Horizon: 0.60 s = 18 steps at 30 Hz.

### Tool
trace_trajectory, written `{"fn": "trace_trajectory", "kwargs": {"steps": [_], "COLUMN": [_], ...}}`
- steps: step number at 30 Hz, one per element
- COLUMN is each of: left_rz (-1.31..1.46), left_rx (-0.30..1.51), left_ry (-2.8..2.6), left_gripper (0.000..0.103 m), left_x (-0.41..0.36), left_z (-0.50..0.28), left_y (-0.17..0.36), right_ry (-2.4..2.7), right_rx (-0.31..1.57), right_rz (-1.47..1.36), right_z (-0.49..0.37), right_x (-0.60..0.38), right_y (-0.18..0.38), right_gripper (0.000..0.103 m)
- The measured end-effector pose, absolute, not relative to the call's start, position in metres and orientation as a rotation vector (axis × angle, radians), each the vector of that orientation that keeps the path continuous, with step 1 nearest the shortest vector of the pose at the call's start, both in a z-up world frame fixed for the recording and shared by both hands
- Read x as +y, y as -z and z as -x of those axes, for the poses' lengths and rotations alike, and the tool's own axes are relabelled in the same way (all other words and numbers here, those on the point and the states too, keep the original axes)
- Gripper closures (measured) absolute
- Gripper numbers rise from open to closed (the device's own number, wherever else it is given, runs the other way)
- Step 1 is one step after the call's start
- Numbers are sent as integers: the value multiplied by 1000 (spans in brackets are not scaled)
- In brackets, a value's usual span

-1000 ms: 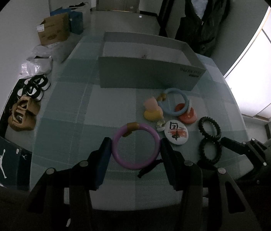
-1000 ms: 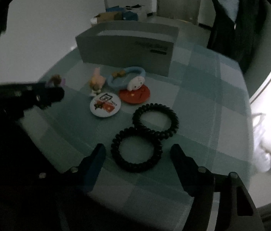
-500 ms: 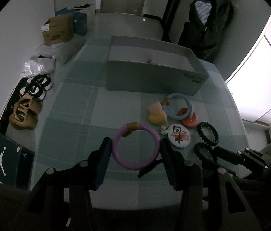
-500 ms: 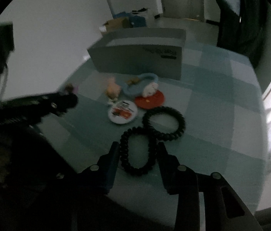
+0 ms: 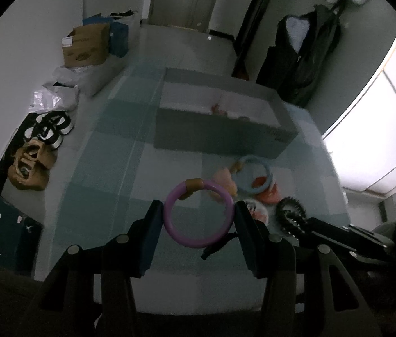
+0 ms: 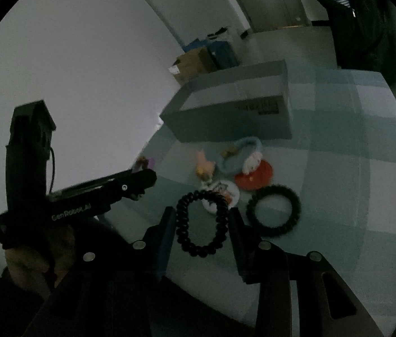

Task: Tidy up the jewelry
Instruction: 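Carry the pink ring and black hair tie into the grey box and release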

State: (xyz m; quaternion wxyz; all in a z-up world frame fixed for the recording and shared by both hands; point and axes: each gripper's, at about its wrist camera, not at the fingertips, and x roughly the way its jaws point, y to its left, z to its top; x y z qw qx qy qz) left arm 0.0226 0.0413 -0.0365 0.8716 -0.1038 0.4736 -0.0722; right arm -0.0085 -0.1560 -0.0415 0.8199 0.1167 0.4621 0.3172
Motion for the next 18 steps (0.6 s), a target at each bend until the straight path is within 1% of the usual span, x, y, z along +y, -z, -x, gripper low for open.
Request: {"fn": "trace_trajectory", "kwargs": {"steps": [9, 14, 18], "left_rz": [247, 192, 185], "left_rx": [942, 922, 932], "left_ry": [192, 201, 222], "left_gripper": [57, 57, 57], "left_x": [40, 34, 36], "left_z": [-48, -71, -91], "left_y": [13, 4, 3], "right_ry": [-673, -685, -672], "right_rx": [925, 910, 895], "right_rz": [-364, -472, -453], "right_z": [-31, -63, -89], "right_x": [-172, -185, -186], "right_y": [14, -4, -16], "right_gripper": [67, 67, 67]}}
